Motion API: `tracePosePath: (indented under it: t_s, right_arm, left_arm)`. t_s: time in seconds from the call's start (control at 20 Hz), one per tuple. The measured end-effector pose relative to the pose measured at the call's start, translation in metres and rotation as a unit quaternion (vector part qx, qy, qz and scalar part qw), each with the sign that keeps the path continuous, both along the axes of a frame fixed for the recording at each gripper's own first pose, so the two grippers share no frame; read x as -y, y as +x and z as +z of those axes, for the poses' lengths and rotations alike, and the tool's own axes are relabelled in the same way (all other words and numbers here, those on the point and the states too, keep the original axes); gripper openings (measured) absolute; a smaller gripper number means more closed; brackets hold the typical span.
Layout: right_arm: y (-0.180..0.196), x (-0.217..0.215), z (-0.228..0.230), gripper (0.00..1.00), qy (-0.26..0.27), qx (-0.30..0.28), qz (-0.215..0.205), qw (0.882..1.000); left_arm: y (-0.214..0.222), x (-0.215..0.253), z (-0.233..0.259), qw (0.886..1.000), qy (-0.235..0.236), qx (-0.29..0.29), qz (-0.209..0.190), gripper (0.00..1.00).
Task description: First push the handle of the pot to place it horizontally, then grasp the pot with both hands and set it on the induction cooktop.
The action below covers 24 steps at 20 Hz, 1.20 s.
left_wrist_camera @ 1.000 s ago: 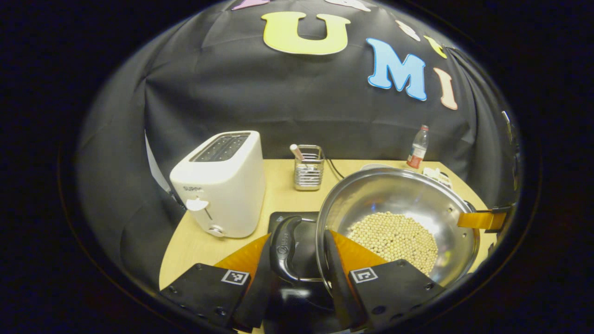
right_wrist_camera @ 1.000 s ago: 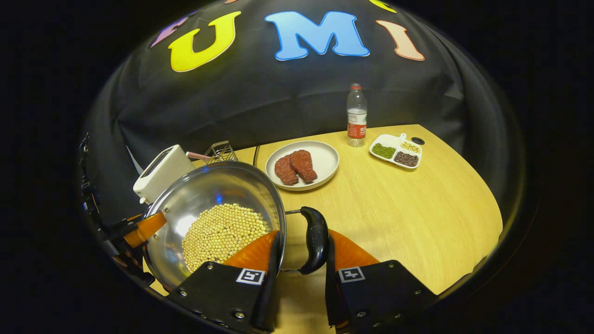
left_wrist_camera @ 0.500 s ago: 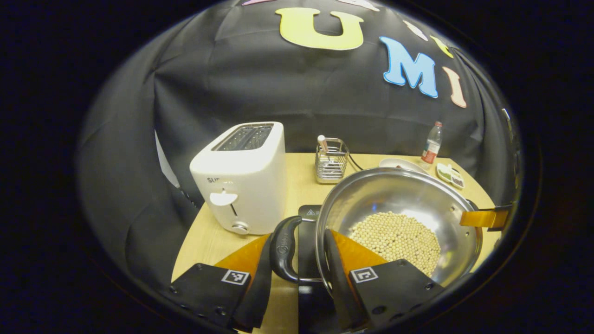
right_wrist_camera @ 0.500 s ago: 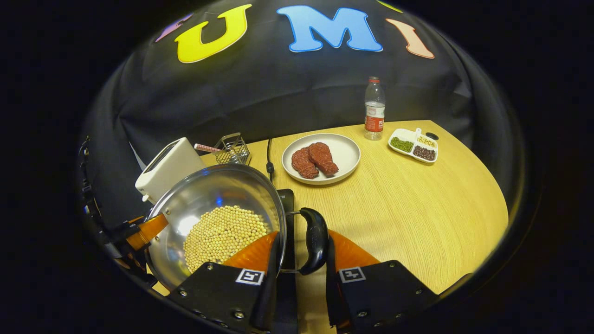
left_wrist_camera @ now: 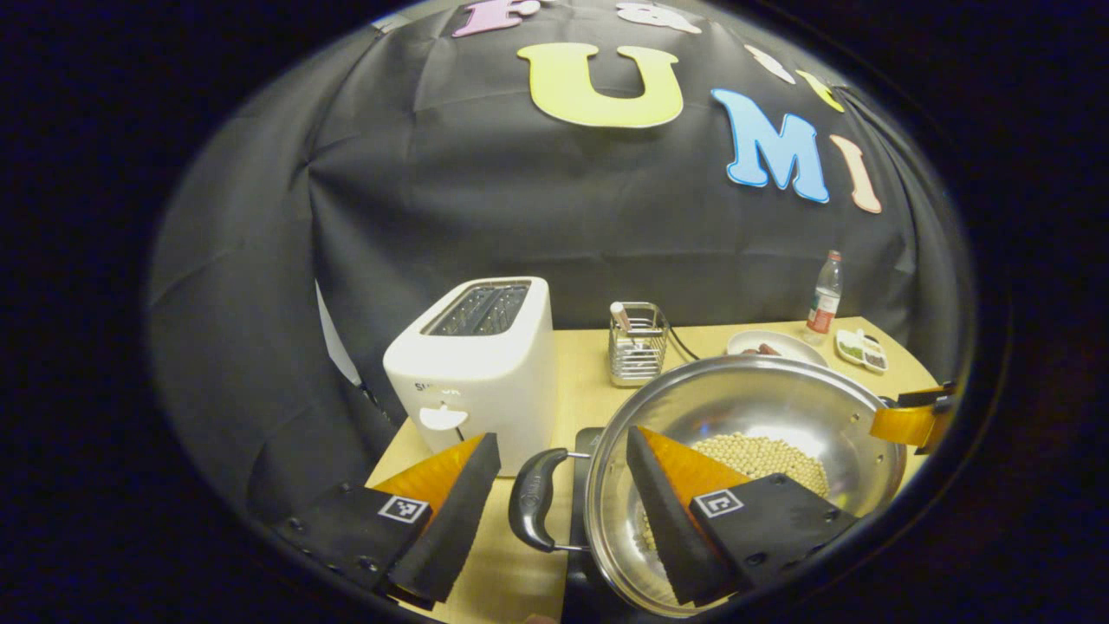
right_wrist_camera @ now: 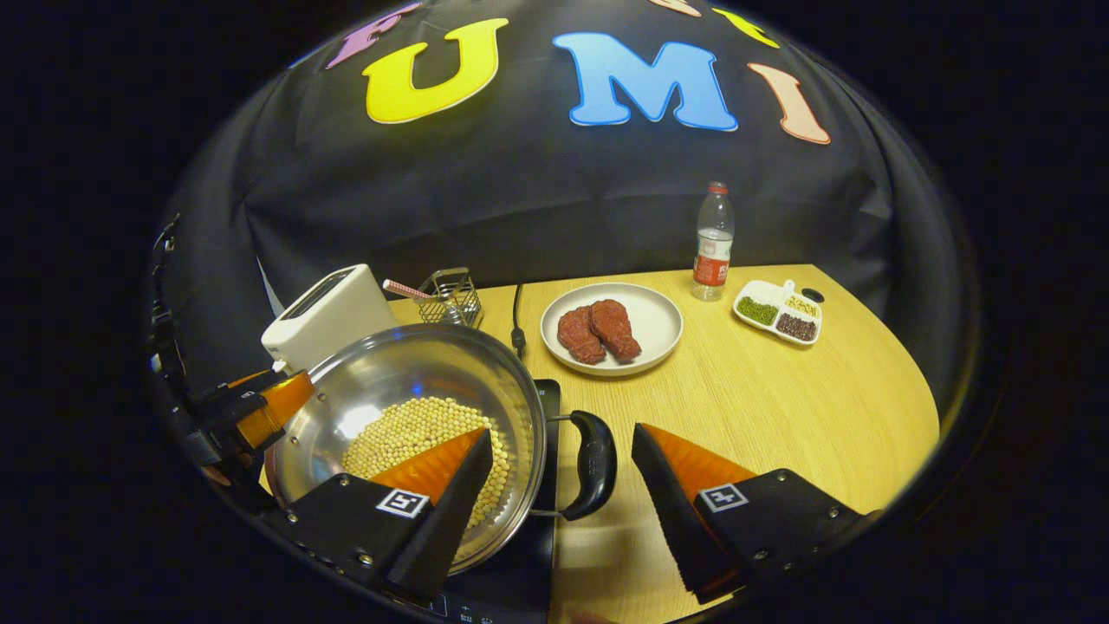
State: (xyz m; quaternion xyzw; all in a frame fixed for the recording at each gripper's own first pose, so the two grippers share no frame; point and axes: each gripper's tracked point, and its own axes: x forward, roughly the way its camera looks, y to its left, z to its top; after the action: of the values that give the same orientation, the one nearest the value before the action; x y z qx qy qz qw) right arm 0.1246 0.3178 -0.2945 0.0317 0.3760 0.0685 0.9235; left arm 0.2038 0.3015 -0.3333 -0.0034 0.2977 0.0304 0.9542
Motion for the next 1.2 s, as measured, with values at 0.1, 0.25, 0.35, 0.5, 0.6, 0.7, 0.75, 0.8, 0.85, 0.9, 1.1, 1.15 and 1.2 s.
tracePosePath:
  t_s: [0.1,0.25,0.35,0.5,0.6,0.7,0.75,0.8,0.85,0.9,1.1,1.15,1.2]
  right_arm:
    - [0.000,0.002,0.004,0.98,0.000,0.006,-0.001,1.000]
    - [0.001,0.007,0.007,0.98,-0.005,0.011,-0.001,1.000]
    - [0.001,0.009,0.011,0.98,-0.006,0.017,-0.002,1.000]
    - [0.004,0.014,0.032,0.98,-0.001,0.049,-0.004,0.999]
    - [0.006,0.027,0.054,0.98,-0.002,0.080,-0.010,0.997]
    - [0.007,0.046,0.079,0.98,0.003,0.112,-0.016,0.994]
    - [0.008,0.058,0.092,0.98,0.000,0.128,-0.017,0.992]
    - [0.007,0.072,0.103,0.98,-0.005,0.143,-0.020,0.990]
    - [0.006,0.085,0.114,0.98,-0.010,0.154,-0.022,0.988]
    - [0.003,0.098,0.122,0.98,-0.011,0.164,-0.024,0.986]
    - [-0.012,0.148,0.145,0.98,-0.014,0.198,-0.022,0.980]
    - [-0.017,0.160,0.152,0.98,-0.017,0.205,-0.019,0.978]
    - [-0.020,0.175,0.158,0.98,-0.021,0.212,-0.018,0.977]
  left_arm:
    - [-0.003,0.003,0.001,1.000,-0.004,-0.004,0.007,0.96]
    - [-0.005,0.003,0.001,1.000,-0.011,0.001,0.017,0.91]
    - [-0.008,0.000,0.003,1.000,-0.008,0.001,0.020,0.96]
    - [-0.014,0.000,0.022,1.000,-0.007,0.020,0.019,0.96]
    - [-0.014,0.001,0.047,0.999,0.005,0.050,0.013,0.96]
    - [-0.013,0.010,0.082,0.996,0.019,0.086,0.010,0.96]
    - [-0.013,0.019,0.100,0.994,0.023,0.105,0.006,0.95]
    - [-0.016,0.030,0.118,0.992,0.025,0.123,0.004,0.95]
    - [-0.017,0.044,0.133,0.990,0.022,0.139,0.001,0.96]
    - [-0.019,0.059,0.146,0.988,0.017,0.155,-0.002,0.95]
    - [-0.038,0.115,0.192,0.983,-0.001,0.182,-0.003,0.91]
    - [-0.044,0.129,0.202,0.982,-0.003,0.187,-0.004,1.00]
    - [-0.050,0.142,0.210,0.981,-0.003,0.192,-0.003,0.95]
